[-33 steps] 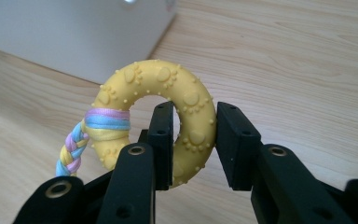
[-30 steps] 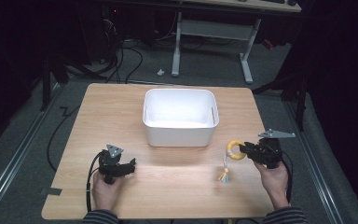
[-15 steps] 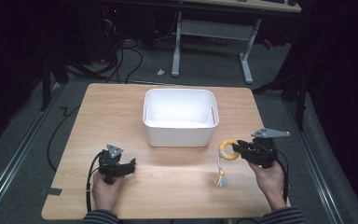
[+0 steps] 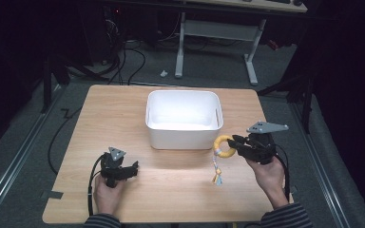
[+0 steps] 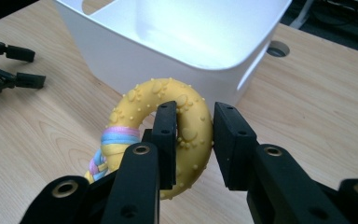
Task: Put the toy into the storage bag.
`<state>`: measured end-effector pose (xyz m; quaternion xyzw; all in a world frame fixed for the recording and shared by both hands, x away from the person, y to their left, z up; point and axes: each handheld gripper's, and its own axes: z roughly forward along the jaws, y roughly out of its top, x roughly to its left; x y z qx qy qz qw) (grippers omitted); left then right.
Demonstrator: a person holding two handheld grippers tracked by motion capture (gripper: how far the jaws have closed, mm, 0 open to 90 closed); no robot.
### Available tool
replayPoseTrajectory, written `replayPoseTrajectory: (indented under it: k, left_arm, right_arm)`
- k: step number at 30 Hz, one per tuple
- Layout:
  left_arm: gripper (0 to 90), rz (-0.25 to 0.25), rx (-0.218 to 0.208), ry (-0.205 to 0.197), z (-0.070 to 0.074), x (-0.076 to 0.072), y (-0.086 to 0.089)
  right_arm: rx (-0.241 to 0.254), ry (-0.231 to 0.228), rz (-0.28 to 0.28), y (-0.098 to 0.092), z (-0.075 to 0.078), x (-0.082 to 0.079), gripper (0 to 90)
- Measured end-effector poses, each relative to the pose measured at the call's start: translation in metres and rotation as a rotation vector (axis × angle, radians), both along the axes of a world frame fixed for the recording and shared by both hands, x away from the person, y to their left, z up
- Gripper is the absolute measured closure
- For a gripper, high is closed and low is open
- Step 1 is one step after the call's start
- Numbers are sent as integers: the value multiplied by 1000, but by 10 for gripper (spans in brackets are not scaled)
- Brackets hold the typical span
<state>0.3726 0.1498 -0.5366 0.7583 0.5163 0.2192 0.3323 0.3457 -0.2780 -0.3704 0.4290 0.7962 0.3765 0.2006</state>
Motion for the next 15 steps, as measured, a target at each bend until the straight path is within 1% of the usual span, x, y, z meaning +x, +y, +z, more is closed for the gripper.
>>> replayPoseTrajectory:
  k: [6, 15]
  left_arm:
    - [175, 0, 0, -1, 0, 0, 0]
    - [175, 0, 0, 0, 0, 0, 0]
  right_arm:
    - [-10, -20, 30, 13, 11, 6, 717]
    - [-27, -47, 59, 29, 28, 16, 717]
